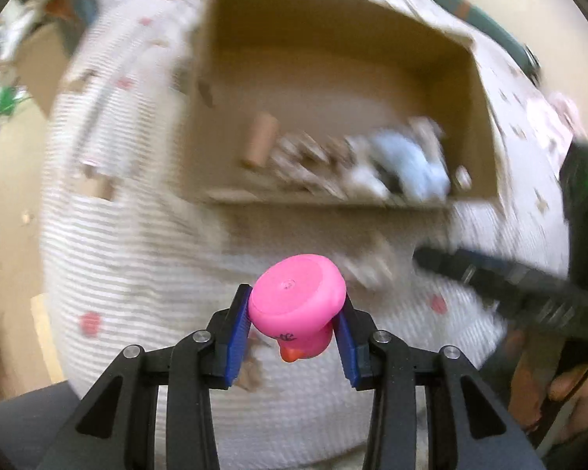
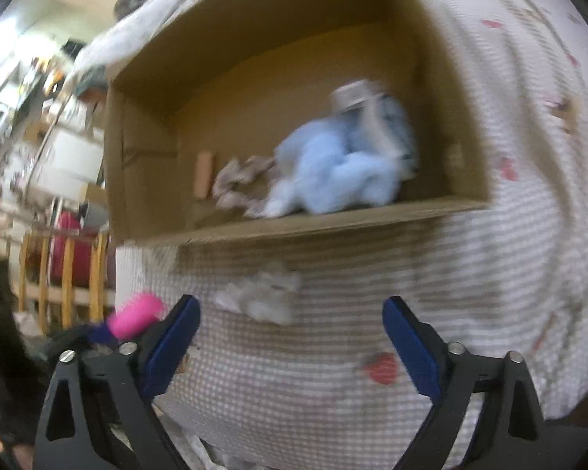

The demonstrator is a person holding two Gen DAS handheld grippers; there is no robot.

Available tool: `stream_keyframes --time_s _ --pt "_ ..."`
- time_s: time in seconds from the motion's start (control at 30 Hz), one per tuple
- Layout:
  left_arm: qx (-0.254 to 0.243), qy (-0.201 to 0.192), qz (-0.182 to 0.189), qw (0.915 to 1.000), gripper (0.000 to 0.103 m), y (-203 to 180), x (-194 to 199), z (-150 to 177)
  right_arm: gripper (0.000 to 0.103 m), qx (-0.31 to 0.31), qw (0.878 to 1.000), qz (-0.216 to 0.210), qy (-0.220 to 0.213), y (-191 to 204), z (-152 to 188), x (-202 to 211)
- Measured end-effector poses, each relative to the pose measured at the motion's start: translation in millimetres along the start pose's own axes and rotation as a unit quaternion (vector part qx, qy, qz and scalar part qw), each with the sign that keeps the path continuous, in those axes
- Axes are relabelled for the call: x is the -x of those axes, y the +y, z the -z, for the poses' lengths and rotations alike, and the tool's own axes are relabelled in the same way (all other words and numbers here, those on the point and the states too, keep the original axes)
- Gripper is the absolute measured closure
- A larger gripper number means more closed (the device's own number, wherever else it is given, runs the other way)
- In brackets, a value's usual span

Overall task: Organize soft objects
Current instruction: 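Grasp the pink rubber duck with the left gripper and lift it, then carry the pink duck over the box with the left gripper while the right gripper grasps the white tissue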

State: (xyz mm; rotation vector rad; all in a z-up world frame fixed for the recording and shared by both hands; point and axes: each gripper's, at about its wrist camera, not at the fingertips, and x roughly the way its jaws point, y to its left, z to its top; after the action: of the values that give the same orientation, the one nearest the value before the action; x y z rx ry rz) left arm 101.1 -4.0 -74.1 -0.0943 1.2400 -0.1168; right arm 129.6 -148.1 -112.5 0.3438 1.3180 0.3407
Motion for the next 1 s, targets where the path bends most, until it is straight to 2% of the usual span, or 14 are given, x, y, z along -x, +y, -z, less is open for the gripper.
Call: stream_keyframes --time_s 0.1,0.27,0.33,0.4,0.57,0.6,0.63,0.7,0.73,0.9,1.0 --pt "0.018 -0.027 -0.022 0.9992 0.067 15.5 9.0 -5.1 0.014 0.024 0.999 0.013 0.021 16.7 -2.7 -20.5" --pt "0.031 -0.024 -0.029 0.9988 0.067 25.6 2.9 -9.7 0.026 0.061 0.996 0.039 0.053 41.1 -4.1 -52.9" --pt "0.035 -0.02 -0.03 0.9987 0.067 25.4 -1.8 -10.8 0.039 0.078 0.993 0.055 0.064 46.8 -1.8 -64.7" --pt "0.042 -0.015 -0.028 0.9986 0.067 29.0 -2.5 -11.6 0.047 0.093 0.99 0.074 0.078 48.7 1.9 -77.1" --pt "0.051 -0.011 -0.026 0.9983 0.067 32.3 -4.2 -9.6 0.048 0.111 0.985 0.095 0.094 47.3 8.6 -86.8" --pt "0.051 -0.01 -0.027 0.9983 0.067 32.0 -4.5 -9.0 0.051 0.117 0.984 0.098 0.093 48.6 10.1 -86.8" --pt "0.05 -0.01 -0.028 0.9983 0.067 31.6 -5.3 -8.7 0.062 0.124 0.983 0.104 0.091 49.7 12.5 -87.0" --pt "0.049 -0.01 -0.031 0.9983 0.067 31.5 -6.2 -8.2 0.077 0.138 0.98 0.117 0.086 48.5 18.5 -82.4" --pt "0.049 -0.011 -0.032 0.9982 0.067 31.7 -6.7 -8.1 0.085 0.138 0.98 0.112 0.085 48.7 19.8 -81.2" --pt "0.053 -0.013 -0.041 0.9977 0.067 35.8 -8.6 -8.2 0.087 0.117 0.988 0.07 0.072 41.1 23.6 -63.1" --pt "0.059 -0.014 -0.041 0.9973 0.067 38.9 -7.9 -8.5 0.087 0.085 0.995 0.021 0.049 28.4 22.6 -40.2"
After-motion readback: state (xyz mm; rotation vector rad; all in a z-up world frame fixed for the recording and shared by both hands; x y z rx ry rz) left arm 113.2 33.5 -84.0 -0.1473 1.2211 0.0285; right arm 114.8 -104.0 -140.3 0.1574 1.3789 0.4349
